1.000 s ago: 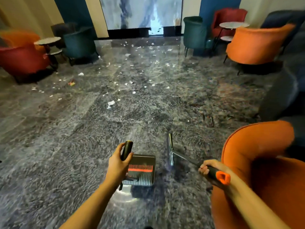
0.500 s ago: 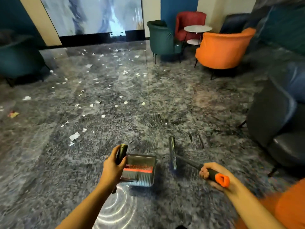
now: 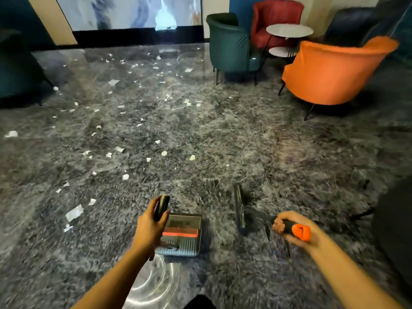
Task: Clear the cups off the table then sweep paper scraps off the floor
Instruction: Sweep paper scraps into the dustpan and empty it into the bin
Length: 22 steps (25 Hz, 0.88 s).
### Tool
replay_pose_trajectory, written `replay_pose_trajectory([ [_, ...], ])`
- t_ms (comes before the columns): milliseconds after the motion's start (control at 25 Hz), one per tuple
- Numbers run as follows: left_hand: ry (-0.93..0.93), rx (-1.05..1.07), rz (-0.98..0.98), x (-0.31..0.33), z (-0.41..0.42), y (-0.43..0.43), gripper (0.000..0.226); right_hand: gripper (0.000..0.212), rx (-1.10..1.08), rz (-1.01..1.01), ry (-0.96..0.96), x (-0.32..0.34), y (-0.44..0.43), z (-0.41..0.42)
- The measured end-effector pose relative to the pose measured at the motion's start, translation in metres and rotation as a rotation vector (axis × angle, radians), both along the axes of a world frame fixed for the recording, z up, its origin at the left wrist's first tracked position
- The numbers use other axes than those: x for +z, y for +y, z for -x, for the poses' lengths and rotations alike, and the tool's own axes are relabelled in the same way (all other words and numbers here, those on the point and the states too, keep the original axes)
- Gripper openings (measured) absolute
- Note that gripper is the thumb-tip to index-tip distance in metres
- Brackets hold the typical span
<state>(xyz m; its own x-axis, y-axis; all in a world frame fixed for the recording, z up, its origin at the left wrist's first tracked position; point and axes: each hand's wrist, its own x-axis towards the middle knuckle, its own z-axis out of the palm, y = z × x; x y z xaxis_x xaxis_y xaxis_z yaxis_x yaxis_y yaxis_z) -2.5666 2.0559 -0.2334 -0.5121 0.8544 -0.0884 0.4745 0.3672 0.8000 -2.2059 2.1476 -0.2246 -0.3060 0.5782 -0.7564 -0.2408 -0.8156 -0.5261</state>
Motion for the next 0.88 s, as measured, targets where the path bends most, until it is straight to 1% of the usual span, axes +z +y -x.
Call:
replay_pose_trajectory([
  [40, -0.004, -0.001, 0.002, -0.007, 0.007, 0.011, 0.044, 0.021, 0.063, 0.005, -0.04, 0.003, 0.024, 0.004],
  [80, -0.039, 0.011, 0.027, -0.006, 0.019, 0.039, 0.044, 0.019, 0.056, 0.012, -0.09, 0.005, 0.054, 0.015],
  [160, -0.077, 0.037, 0.012, -0.006, 0.044, 0.103, 0.044, 0.021, 0.053, 0.014, -0.182, 0.008, 0.124, 0.042],
  [280, -0.083, 0.048, 0.027, -0.02, 0.079, 0.188, 0.044, 0.028, 0.043, 0.027, -0.176, -0.002, 0.223, 0.088],
  [360, -0.093, 0.063, 0.046, -0.02, 0.097, 0.232, 0.046, 0.026, 0.04, 0.026, -0.173, -0.001, 0.277, 0.115],
  [440, -0.099, 0.085, 0.025, -0.022, 0.116, 0.277, 0.045, 0.024, 0.141, 0.015, -0.207, 0.003, 0.335, 0.141],
  [520, -0.092, 0.093, 0.041, -0.022, 0.132, 0.313, 0.043, 0.029, 0.223, 0.003, -0.255, 0.003, 0.388, 0.165],
  [640, -0.113, 0.096, 0.082, -0.022, 0.158, 0.363, 0.04, 0.032, 0.262, -0.017, -0.226, -0.011, 0.465, 0.199],
  [720, -0.117, 0.106, 0.094, -0.025, 0.172, 0.391, 0.038, 0.031, 0.317, -0.028, -0.253, -0.018, 0.512, 0.221],
  [800, -0.129, 0.138, 0.121, -0.028, 0.187, 0.42, 0.041, 0.032, 0.442, -0.047, -0.329, -0.027, 0.564, 0.248],
  [880, -0.114, 0.14, 0.166, -0.031, 0.198, 0.445, 0.048, 0.039, 0.584, -0.095, -0.452, -0.034, 0.612, 0.274],
])
